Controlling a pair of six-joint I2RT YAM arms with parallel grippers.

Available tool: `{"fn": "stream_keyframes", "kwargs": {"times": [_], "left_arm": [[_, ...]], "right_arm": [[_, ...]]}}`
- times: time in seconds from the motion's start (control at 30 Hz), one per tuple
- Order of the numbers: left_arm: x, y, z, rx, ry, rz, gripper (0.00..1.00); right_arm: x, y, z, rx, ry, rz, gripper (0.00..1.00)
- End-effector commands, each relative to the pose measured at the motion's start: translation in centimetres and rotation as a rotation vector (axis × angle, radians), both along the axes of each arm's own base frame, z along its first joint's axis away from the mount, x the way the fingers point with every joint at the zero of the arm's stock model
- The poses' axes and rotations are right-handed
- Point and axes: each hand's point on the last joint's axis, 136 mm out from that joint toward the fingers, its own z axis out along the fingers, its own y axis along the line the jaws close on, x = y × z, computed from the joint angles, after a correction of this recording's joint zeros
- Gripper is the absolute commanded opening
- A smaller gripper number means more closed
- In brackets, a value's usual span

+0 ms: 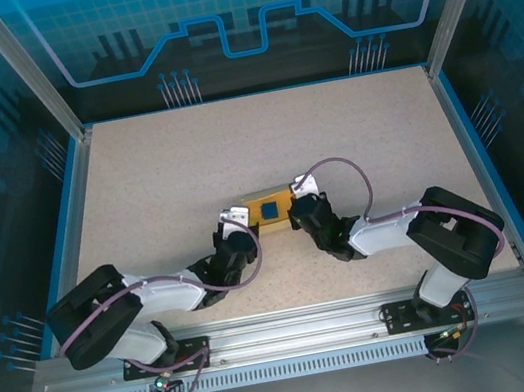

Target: Fold the paper box

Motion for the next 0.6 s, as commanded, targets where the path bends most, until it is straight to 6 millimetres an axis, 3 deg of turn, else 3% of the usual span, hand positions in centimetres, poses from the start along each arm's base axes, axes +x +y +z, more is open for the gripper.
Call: {"fn": "stream_keyframes", "kwargs": {"times": [0.0,0.13,0.33,0.47,0.57], "left_arm": [[-1.2,0.5,0.4,-0.009,0.026,-0.023,0.52],[-2.3,1.1,2.8,-0.039,0.029,-0.056,0.55],[-3.3,1.6,8.2,-0.093,0.024,-0.112,0.60],[-1.9,0.9,11.0,-0.156,0.087,-0.156,0.60],[0.0,-0.2,11.2,-0.176,0.179,-0.191,0.60]], "right_arm": [[-1.4,-1.0,-2.1,-0.094,0.063,0.006,0.02],[-1.4,-1.1,-1.9,-0.096,0.059,0.003,0.02],[-1.4,-1.2,-1.6,-0.102,0.044,0.000,0.02],[-1.4,-1.1,-1.2,-0.099,0.034,0.004,0.02],[-1.3,-1.0,-1.1,-0.096,0.031,0.005,0.02]]}}
